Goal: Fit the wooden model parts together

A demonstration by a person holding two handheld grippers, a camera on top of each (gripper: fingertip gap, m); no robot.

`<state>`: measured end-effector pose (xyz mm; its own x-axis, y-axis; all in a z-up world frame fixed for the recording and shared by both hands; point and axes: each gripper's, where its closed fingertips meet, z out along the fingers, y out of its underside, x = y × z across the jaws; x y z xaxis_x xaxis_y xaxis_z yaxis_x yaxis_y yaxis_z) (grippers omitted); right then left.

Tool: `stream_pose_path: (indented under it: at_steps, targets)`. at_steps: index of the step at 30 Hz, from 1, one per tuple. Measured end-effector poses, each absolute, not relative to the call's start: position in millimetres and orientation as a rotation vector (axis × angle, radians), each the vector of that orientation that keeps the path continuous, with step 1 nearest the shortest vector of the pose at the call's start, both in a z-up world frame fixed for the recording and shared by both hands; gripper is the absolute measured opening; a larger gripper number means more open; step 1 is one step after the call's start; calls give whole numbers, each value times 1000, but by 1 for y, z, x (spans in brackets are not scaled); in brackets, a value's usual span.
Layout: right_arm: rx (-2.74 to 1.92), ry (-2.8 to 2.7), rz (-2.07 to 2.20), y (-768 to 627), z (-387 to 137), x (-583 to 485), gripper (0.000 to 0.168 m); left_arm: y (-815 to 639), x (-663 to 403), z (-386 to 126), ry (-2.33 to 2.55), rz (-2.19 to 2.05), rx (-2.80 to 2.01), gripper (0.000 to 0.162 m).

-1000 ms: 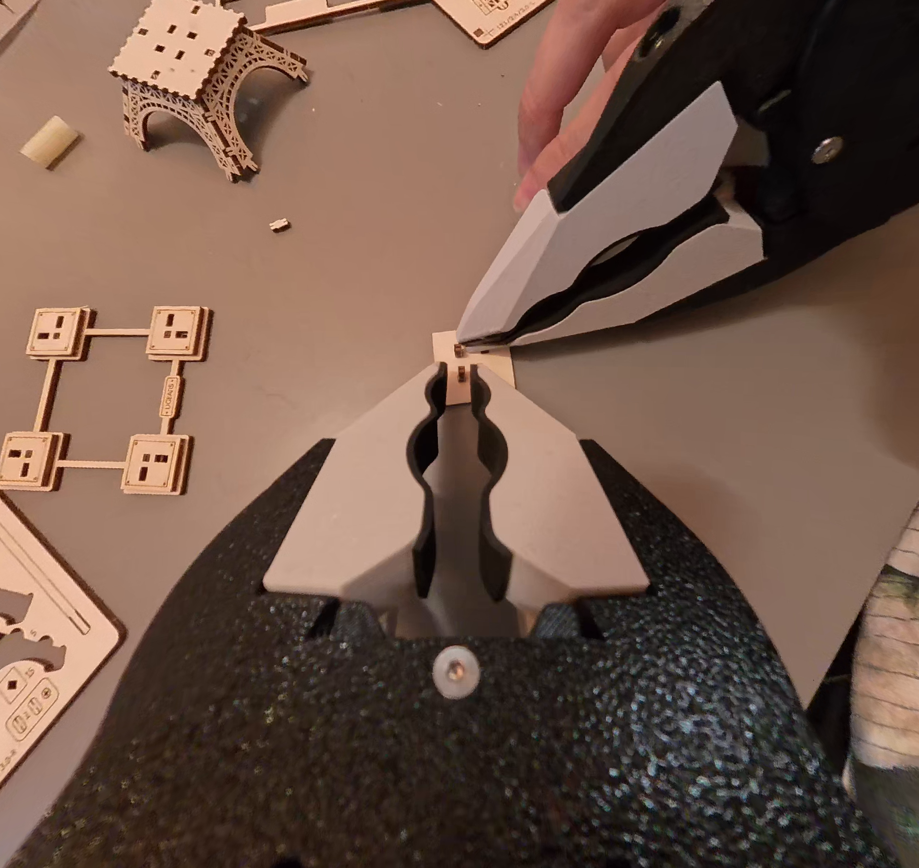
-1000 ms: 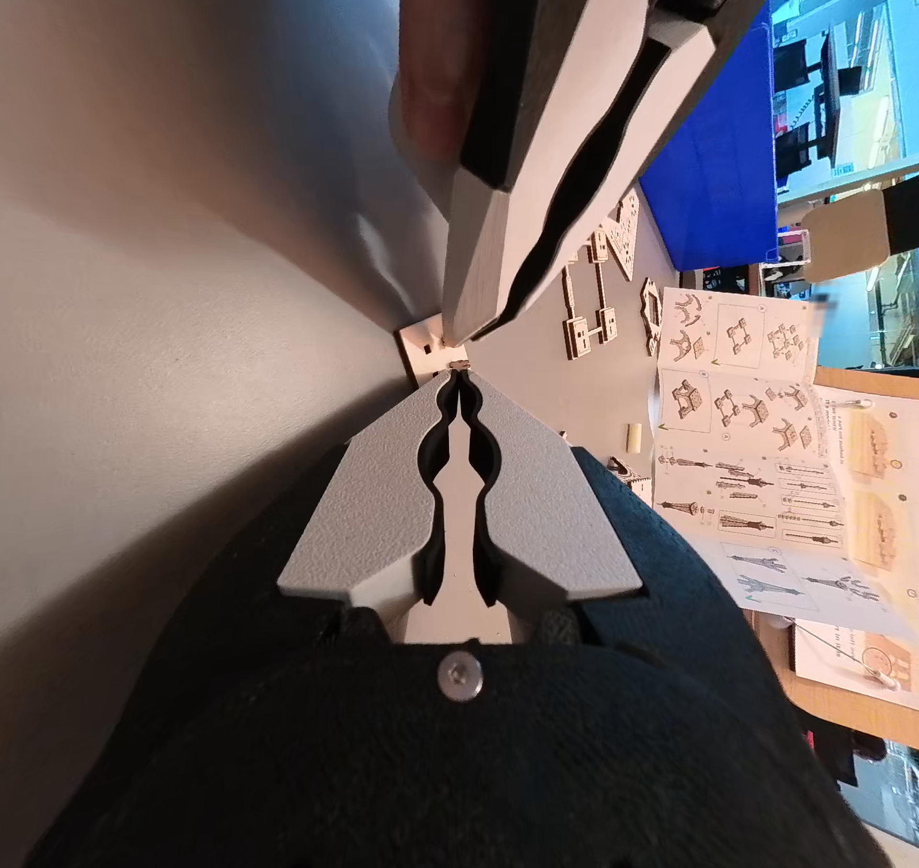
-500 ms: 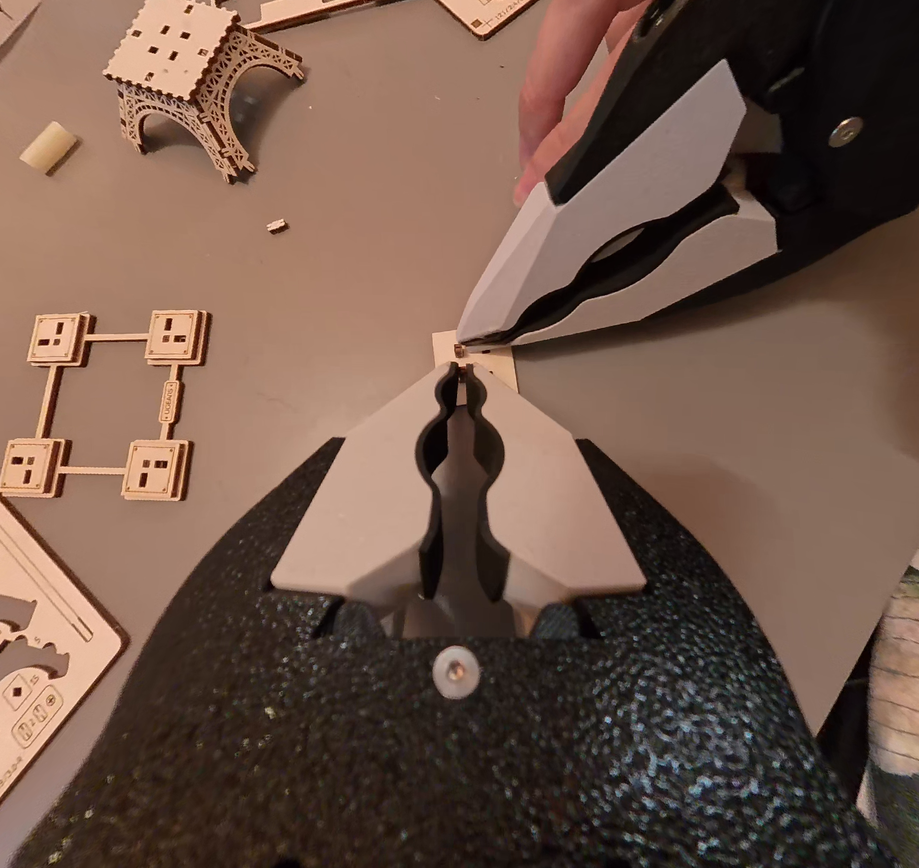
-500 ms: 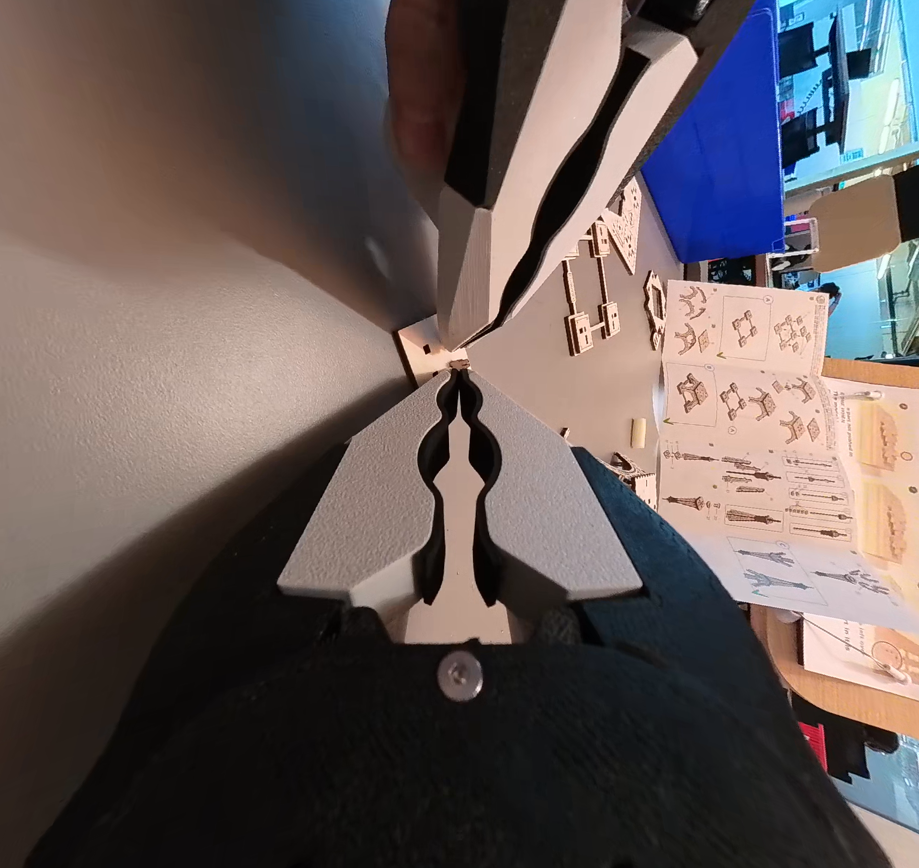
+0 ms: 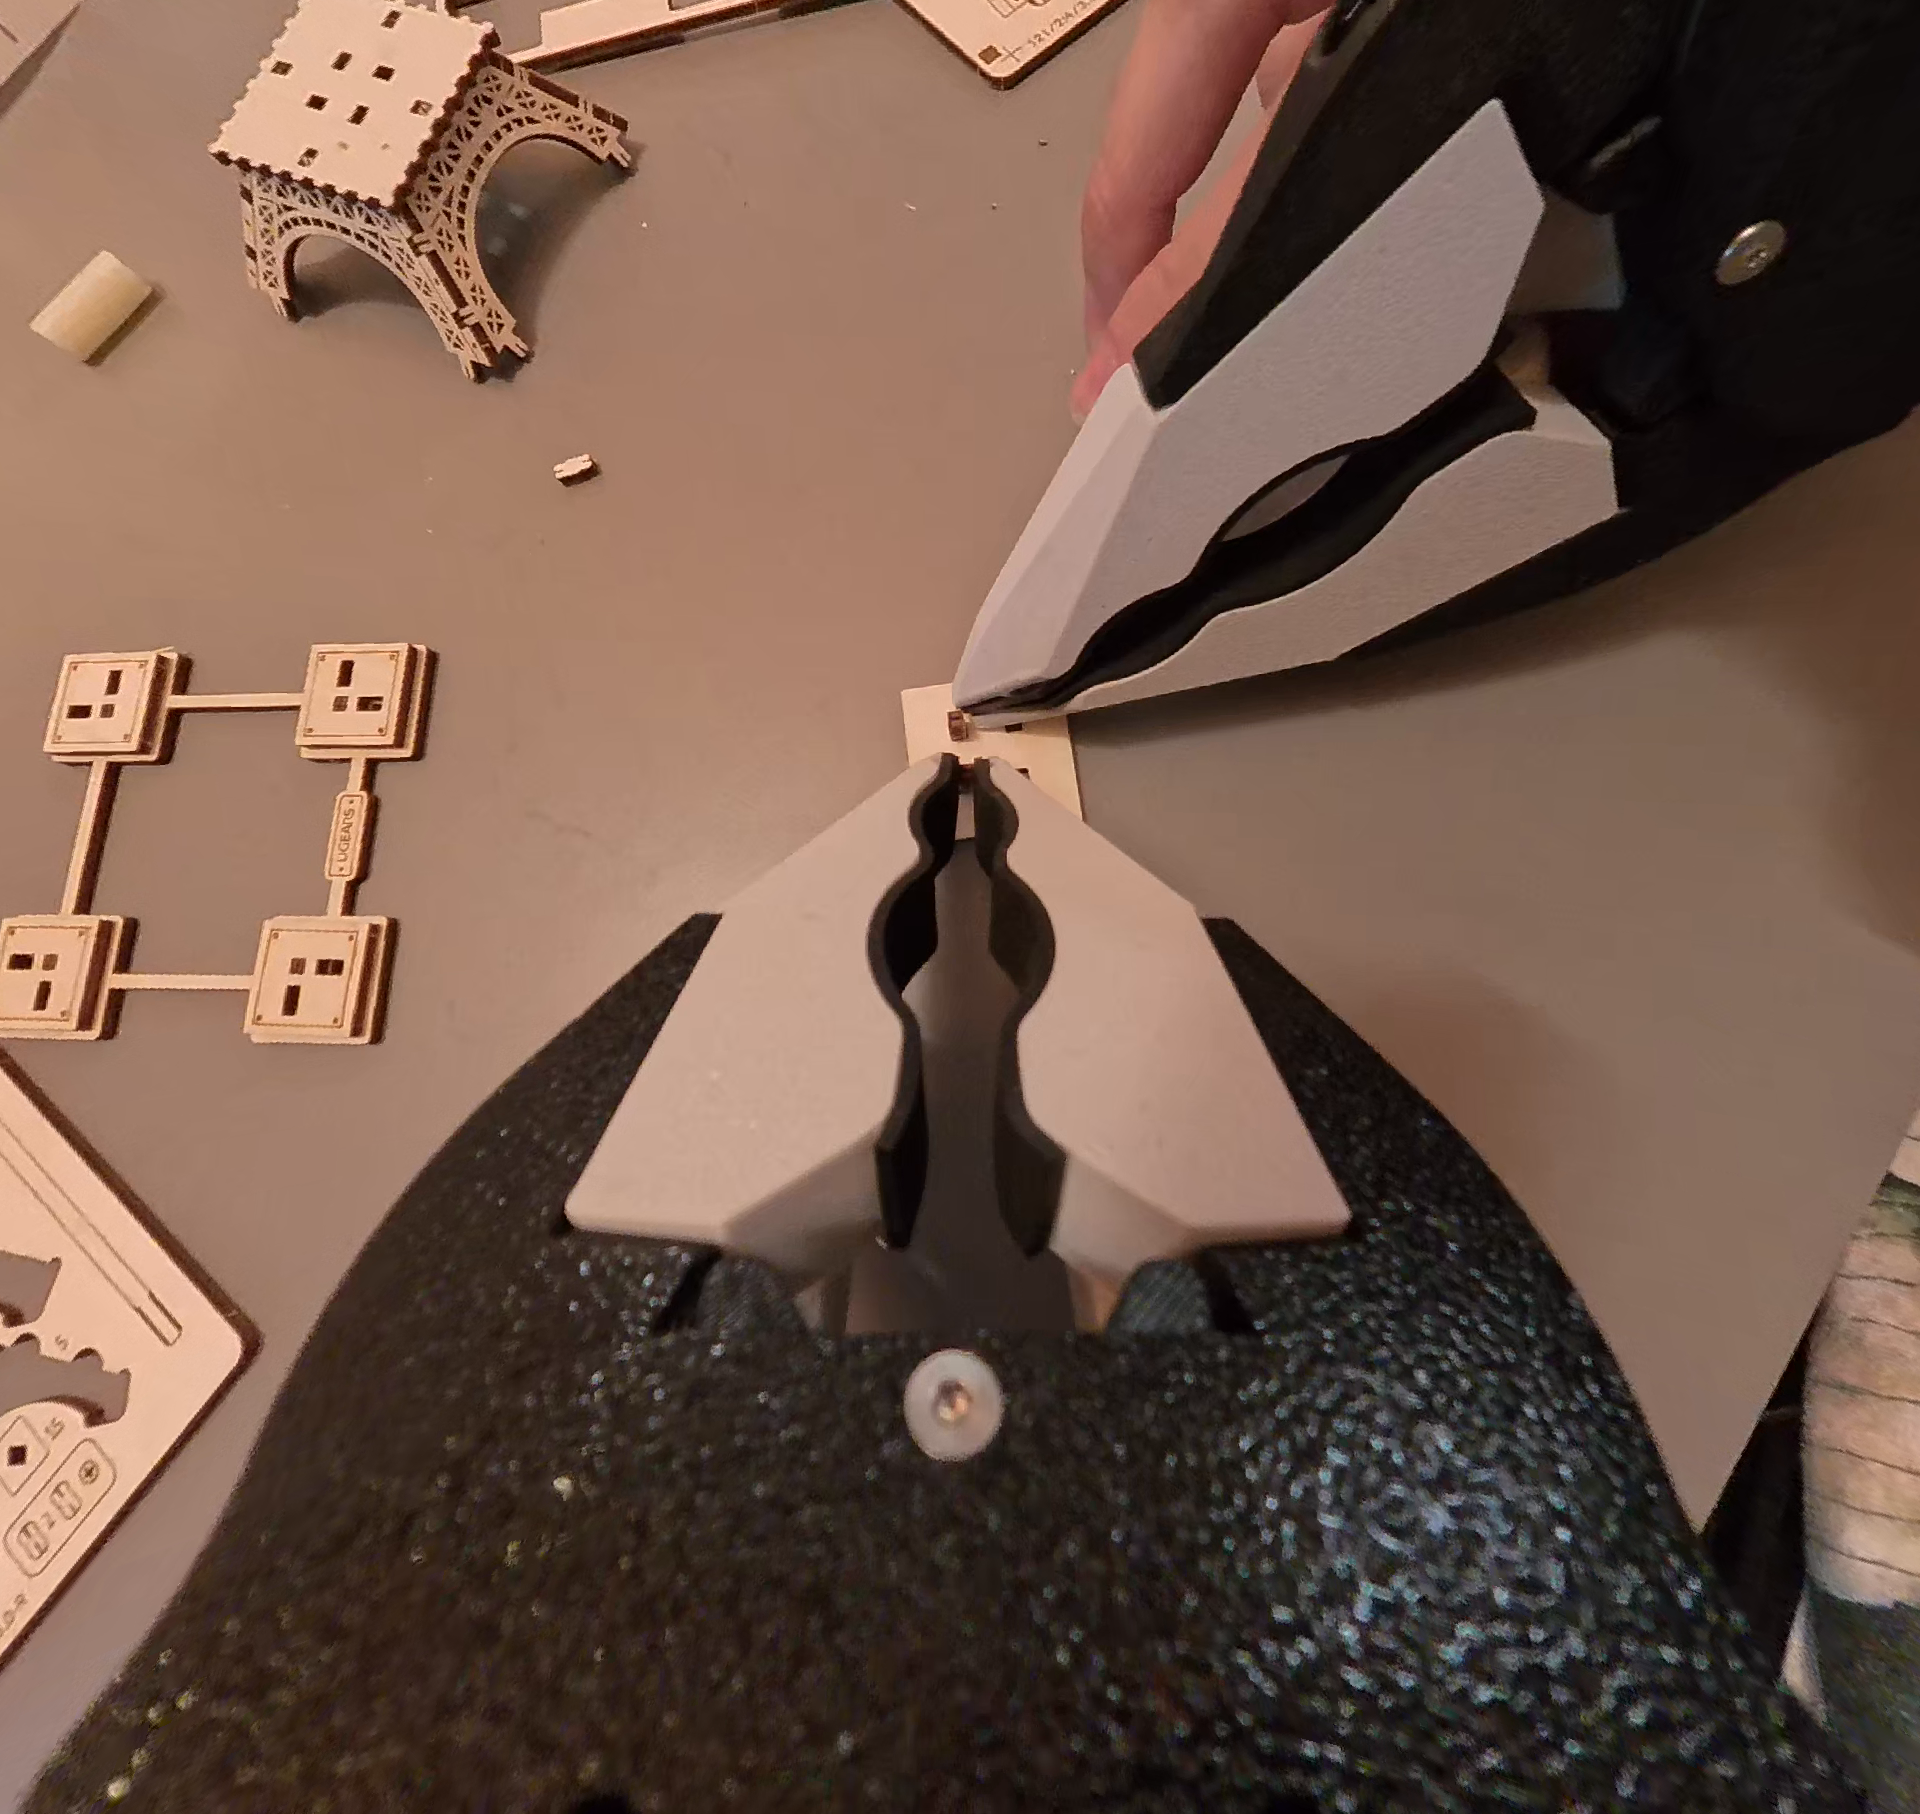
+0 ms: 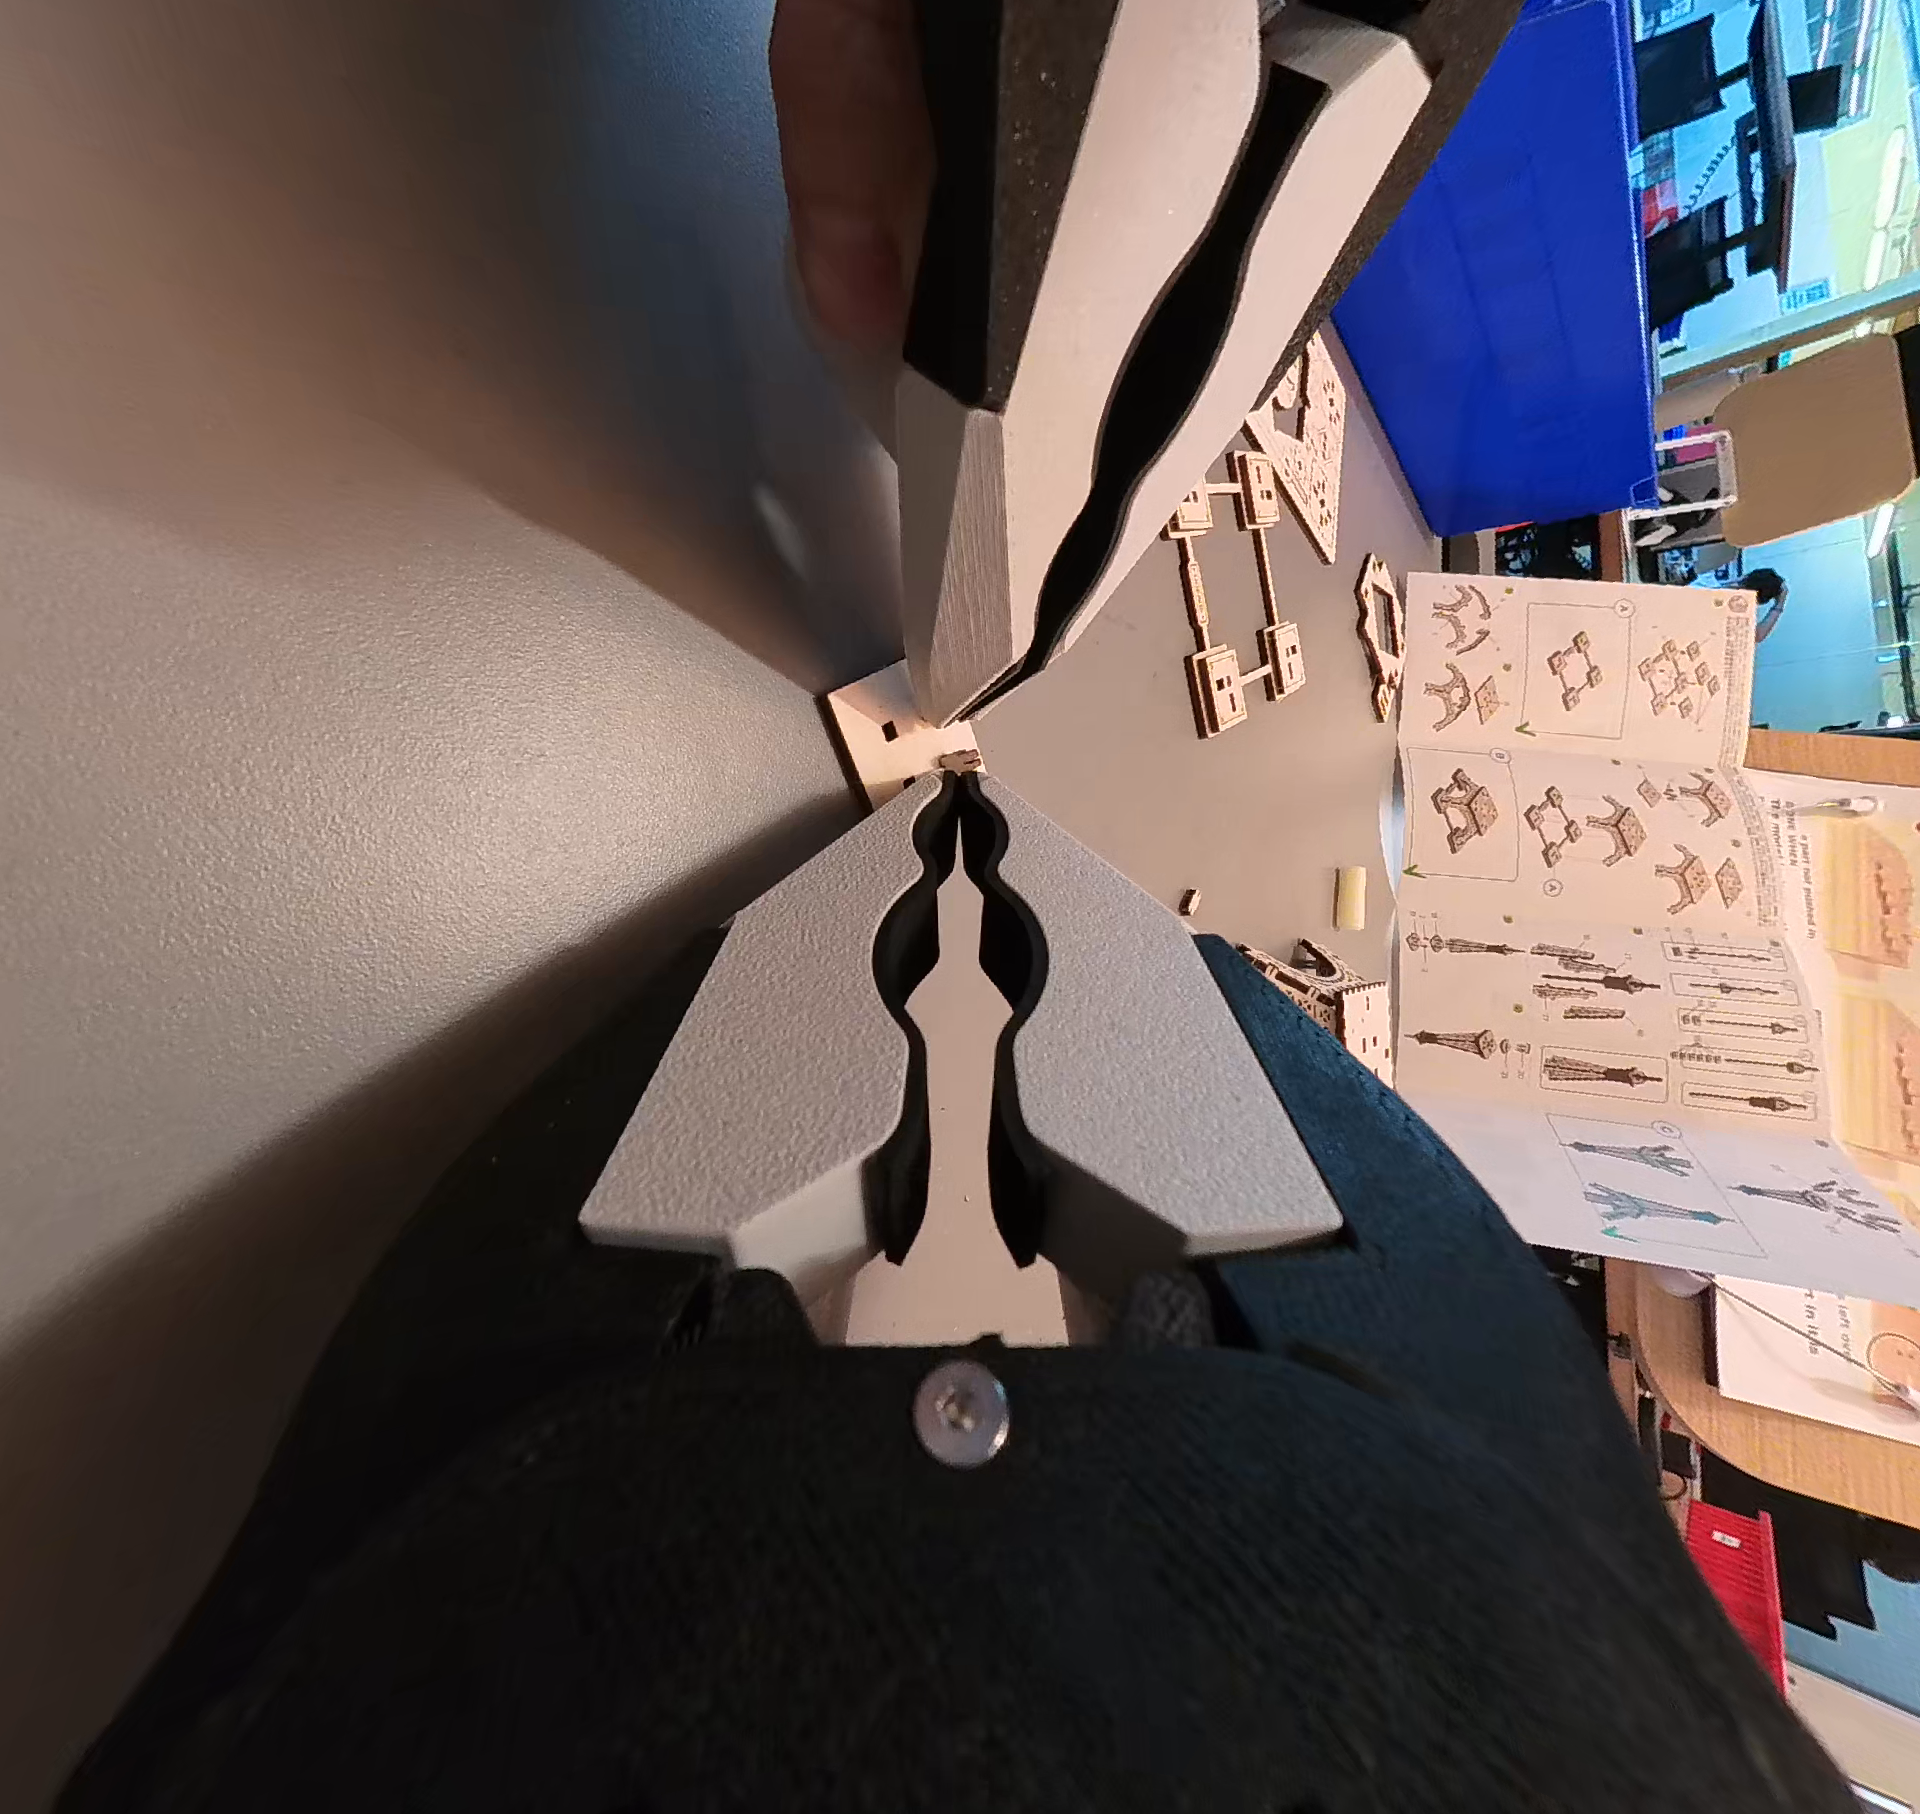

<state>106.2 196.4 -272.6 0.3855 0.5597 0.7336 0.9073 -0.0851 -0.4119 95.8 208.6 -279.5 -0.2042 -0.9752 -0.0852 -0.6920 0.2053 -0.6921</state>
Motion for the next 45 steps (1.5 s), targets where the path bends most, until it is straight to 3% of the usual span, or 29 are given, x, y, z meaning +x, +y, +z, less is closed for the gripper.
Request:
stream_pose_path:
  at_steps: [9,15,45]
  targets:
    - [-1766,-1282,-492,196,-272,107,0,209,96,-279,1947,-716,-1527,1]
    - [-1767,-1278,-483,196,-272,107,0,209,90,-271,1912,-746,-1522,12]
    - [-1765,-1274,-485,200,-273,107,0,210,86,-282,1993,-656,-1597,0]
